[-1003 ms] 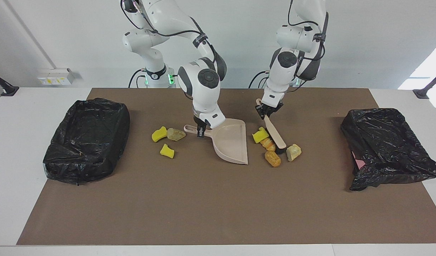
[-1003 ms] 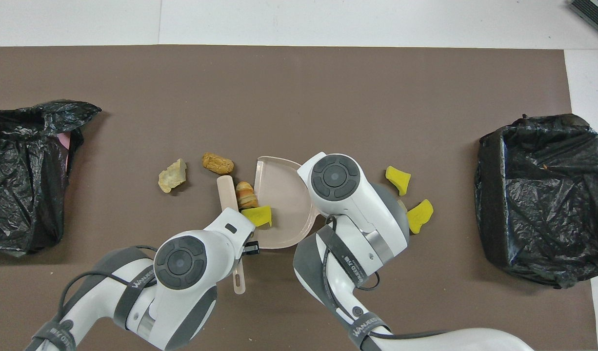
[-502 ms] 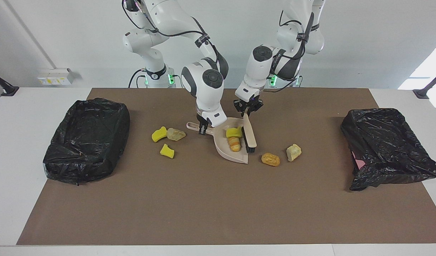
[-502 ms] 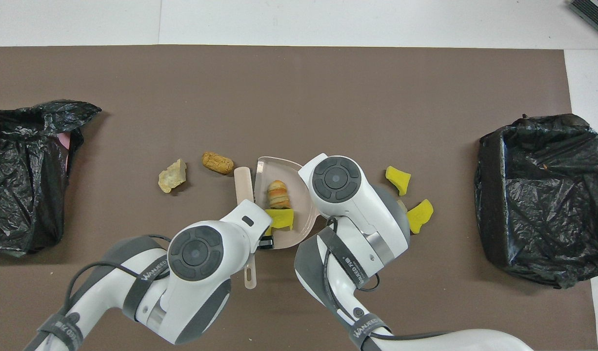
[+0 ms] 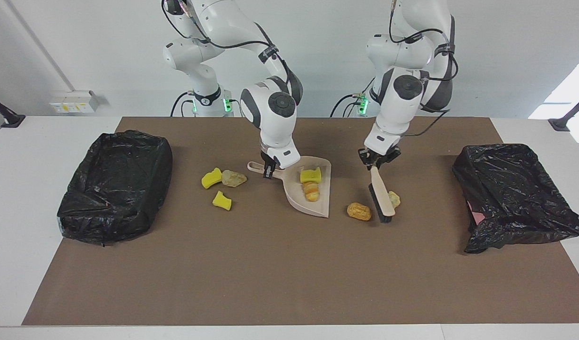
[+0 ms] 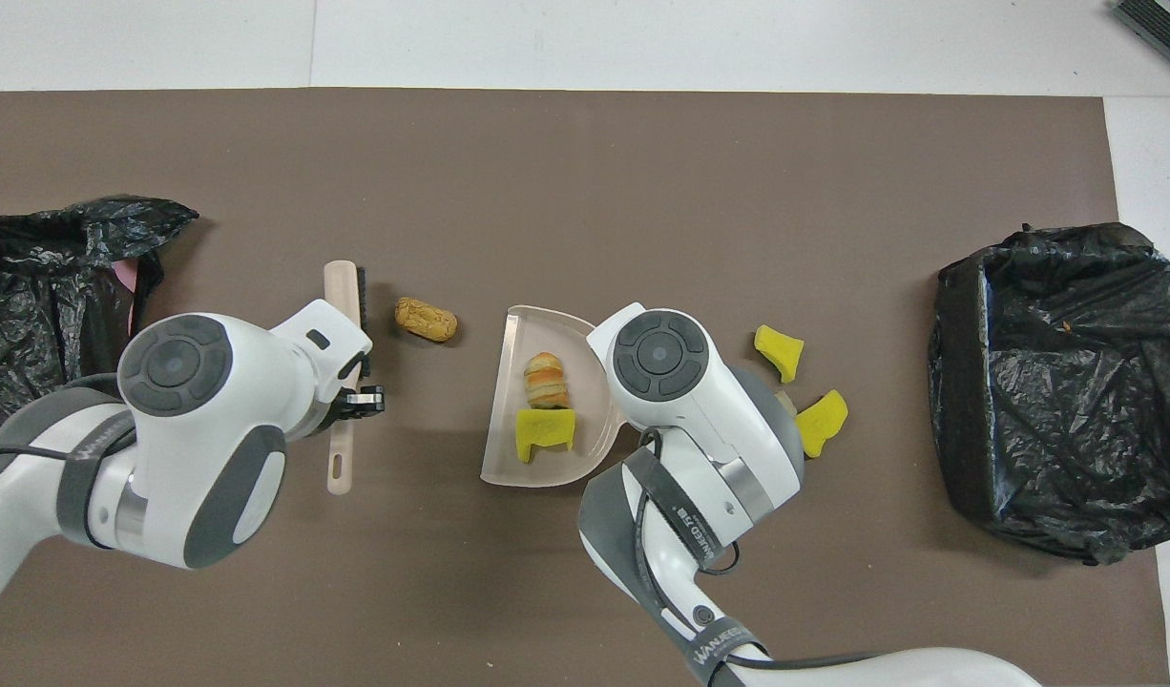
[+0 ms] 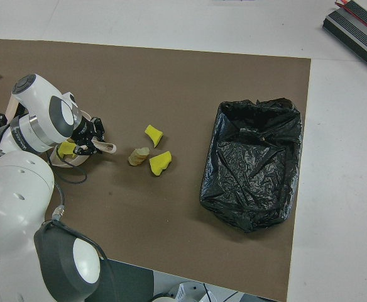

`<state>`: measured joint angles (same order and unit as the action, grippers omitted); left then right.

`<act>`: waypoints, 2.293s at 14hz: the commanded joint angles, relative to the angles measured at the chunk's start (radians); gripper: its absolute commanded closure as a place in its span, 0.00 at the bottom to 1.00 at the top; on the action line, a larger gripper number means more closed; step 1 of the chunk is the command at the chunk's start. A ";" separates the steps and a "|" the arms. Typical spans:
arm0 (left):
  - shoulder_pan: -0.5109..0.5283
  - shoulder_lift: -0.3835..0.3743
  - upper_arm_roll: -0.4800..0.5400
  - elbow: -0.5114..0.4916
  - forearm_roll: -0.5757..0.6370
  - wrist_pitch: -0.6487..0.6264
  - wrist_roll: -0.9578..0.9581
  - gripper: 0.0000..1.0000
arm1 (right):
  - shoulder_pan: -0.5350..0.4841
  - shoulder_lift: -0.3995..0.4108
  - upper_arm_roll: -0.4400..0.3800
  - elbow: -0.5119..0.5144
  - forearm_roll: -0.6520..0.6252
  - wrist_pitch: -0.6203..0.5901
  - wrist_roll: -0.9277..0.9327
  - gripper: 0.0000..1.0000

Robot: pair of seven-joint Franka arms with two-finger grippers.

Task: Sweep and dump trash in bin
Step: 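Sweep the bread and sponge pieces into the dustpan with the left gripper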

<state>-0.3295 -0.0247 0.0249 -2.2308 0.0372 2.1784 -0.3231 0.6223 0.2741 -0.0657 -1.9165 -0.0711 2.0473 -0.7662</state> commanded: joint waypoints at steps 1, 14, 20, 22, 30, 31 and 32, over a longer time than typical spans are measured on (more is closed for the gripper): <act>0.128 0.019 -0.014 0.022 0.032 -0.016 0.160 1.00 | -0.001 -0.032 0.001 -0.050 -0.019 0.034 0.054 1.00; -0.005 0.083 -0.023 -0.026 0.023 0.107 0.318 1.00 | 0.001 -0.050 0.001 -0.102 -0.019 0.085 0.081 1.00; -0.190 0.051 -0.026 -0.036 0.021 0.057 0.306 1.00 | 0.001 -0.059 0.001 -0.122 -0.019 0.102 0.082 1.00; -0.250 0.039 -0.026 -0.036 0.013 0.031 0.305 1.00 | 0.001 -0.059 0.001 -0.122 -0.019 0.102 0.082 1.00; -0.295 0.016 -0.028 0.015 -0.052 -0.034 0.014 1.00 | 0.001 -0.058 0.001 -0.122 -0.019 0.102 0.081 1.00; -0.295 0.011 -0.028 0.034 -0.068 -0.057 -0.031 1.00 | 0.001 -0.059 0.001 -0.122 -0.019 0.100 0.081 1.00; -0.295 0.003 -0.026 0.045 -0.069 -0.077 -0.068 1.00 | 0.001 -0.059 0.001 -0.122 -0.019 0.100 0.081 1.00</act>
<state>-0.6095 0.0101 -0.0155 -2.2171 -0.0125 2.1643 -0.3142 0.6223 0.2280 -0.0677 -2.0008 -0.0712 2.1173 -0.7128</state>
